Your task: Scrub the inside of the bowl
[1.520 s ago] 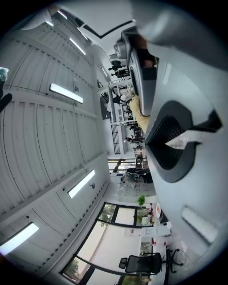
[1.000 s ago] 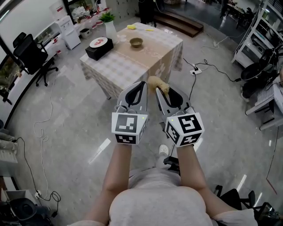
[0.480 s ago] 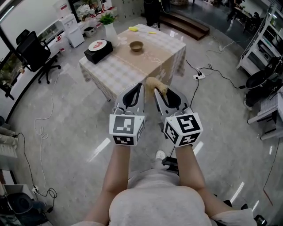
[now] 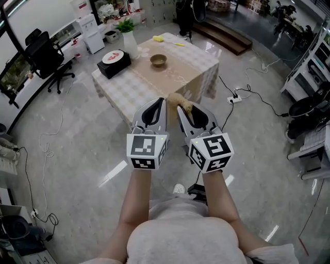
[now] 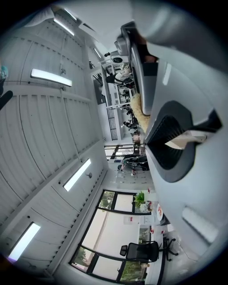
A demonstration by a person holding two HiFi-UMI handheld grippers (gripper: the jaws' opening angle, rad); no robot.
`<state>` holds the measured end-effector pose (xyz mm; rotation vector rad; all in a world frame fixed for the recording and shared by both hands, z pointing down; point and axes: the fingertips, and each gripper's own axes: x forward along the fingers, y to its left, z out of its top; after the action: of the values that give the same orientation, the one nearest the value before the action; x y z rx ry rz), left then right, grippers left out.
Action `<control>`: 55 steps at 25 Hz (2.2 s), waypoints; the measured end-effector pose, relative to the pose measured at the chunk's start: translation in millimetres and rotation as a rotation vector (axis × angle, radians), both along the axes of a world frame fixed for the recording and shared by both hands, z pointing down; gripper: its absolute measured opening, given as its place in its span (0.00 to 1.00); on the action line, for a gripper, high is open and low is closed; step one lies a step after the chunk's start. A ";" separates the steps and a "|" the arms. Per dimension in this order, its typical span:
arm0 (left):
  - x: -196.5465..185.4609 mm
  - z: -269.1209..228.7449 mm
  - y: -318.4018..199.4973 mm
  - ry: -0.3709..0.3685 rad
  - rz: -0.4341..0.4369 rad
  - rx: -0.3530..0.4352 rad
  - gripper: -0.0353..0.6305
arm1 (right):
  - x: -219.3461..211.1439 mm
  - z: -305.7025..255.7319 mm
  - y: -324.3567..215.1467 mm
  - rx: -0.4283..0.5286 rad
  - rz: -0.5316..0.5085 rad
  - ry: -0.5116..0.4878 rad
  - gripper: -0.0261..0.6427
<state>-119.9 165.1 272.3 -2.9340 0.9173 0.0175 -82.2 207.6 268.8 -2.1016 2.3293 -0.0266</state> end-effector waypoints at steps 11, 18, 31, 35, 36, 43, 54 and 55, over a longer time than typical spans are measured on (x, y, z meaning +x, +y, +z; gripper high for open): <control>26.0 4.7 0.0 -0.013 -0.046 -0.004 0.06 | 26.4 4.2 -5.1 0.000 -0.045 -0.031 0.19; 28.8 8.3 -12.5 -0.022 -0.058 -0.004 0.06 | 31.9 9.5 -18.0 -0.002 -0.052 -0.043 0.19; 49.6 10.1 -69.9 -0.018 -0.044 0.003 0.06 | 56.1 7.8 -71.7 0.015 -0.025 -0.025 0.19; 54.7 10.8 -94.6 -0.016 -0.043 0.000 0.06 | 61.4 5.8 -94.5 0.023 -0.019 -0.022 0.19; 55.1 10.8 -100.2 -0.014 -0.044 0.000 0.06 | 62.3 6.1 -99.5 0.021 -0.019 -0.021 0.19; 66.4 16.2 -143.9 -0.010 -0.040 -0.019 0.06 | 75.1 12.3 -138.2 0.003 -0.017 -0.015 0.19; 95.8 28.6 -222.8 -0.006 -0.003 -0.060 0.06 | 103.7 16.2 -210.7 -0.026 0.016 0.001 0.19; 97.4 28.6 -229.4 -0.001 -0.004 -0.064 0.06 | 105.6 17.6 -216.0 -0.030 0.017 0.000 0.19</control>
<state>-22.5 -64.3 300.9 -2.9903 0.9411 -0.0138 23.4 -8.4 286.3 -2.1352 2.3252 -0.0626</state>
